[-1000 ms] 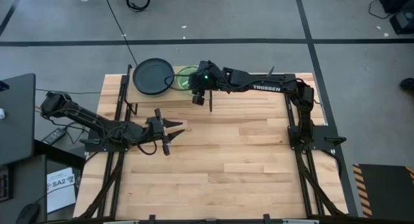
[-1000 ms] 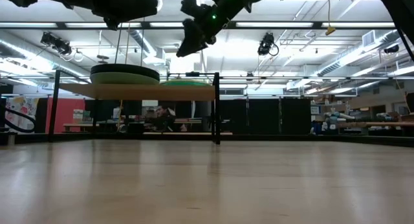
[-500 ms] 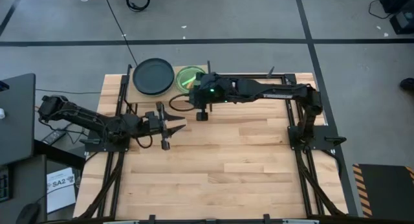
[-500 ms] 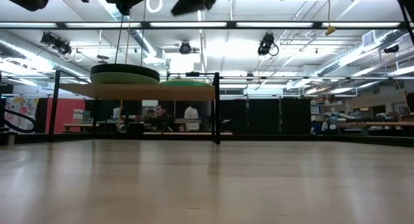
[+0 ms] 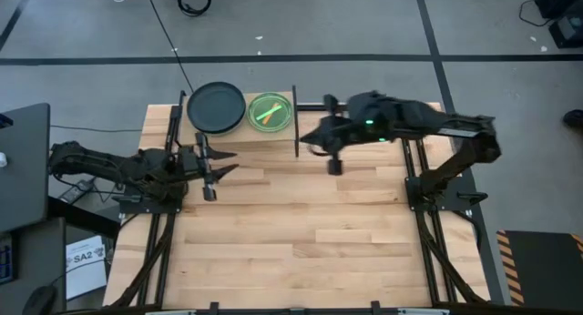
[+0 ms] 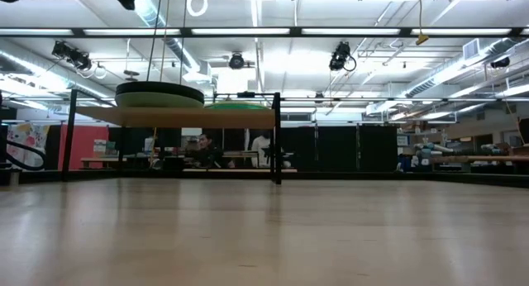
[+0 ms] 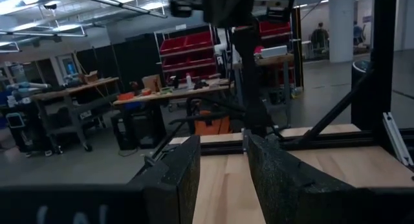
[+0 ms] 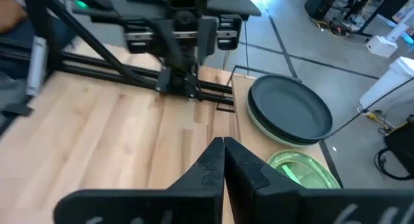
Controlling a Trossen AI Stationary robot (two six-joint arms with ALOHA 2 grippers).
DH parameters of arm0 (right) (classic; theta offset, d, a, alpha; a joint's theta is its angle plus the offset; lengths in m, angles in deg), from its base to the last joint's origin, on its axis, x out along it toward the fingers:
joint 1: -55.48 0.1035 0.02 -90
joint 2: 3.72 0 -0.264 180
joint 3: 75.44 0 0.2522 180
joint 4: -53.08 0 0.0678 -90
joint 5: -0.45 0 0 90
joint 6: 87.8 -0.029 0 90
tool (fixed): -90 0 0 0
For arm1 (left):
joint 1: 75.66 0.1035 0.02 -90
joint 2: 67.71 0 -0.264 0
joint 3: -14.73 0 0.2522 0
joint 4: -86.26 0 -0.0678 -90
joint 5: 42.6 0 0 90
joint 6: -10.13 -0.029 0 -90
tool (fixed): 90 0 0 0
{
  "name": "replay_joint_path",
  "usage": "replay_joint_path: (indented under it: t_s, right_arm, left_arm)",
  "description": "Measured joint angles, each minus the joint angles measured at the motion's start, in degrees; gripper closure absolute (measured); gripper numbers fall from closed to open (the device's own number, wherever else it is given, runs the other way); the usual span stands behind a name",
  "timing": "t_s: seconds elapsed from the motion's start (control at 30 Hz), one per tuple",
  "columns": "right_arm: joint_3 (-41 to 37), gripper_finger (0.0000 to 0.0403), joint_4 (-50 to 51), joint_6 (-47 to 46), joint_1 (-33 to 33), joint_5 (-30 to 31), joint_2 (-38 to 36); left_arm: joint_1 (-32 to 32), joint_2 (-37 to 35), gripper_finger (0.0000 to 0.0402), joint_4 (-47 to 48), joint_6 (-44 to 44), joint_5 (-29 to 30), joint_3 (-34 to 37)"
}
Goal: Place and stack plates onto a shelf
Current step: Return to Home Position
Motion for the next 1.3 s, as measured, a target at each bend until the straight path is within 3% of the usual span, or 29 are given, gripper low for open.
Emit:
replay_joint_path:
  t_s: [0.27,0.53,0.73,1.0,1.3]
  right_arm:
    - [-9.58,0.0391,0.95,-2.75,2.95,-0.02,-11.87]
    - [-26.3,0.039,-5.9,-5.82,4.03,-0.04,-23.95]
    - [-38.55,0.0391,-13.22,-7.57,4.03,-0.05,-32.63]
    - [-48.71,0.0392,-16.87,-9.29,4.01,-2.06,-42.25]
    - [-57.99,0.0393,-20.27,-12.52,3.99,-3.21,-51.75]
  left_arm:
    - [0.0,-12.31,0.0265,11.44,-1.07,0.01,0.0]
    - [0.0,-20.44,0.0265,21.58,0.82,0.01,0.09]
    - [0.0,-23.8,0.0265,21.57,1.04,0.0,2.87]
    - [0.0,-26.35,0.0265,20.13,2.22,0.0,7.98]
    - [0.0,-29.25,0.0265,10.29,2.08,1.18,17.3]
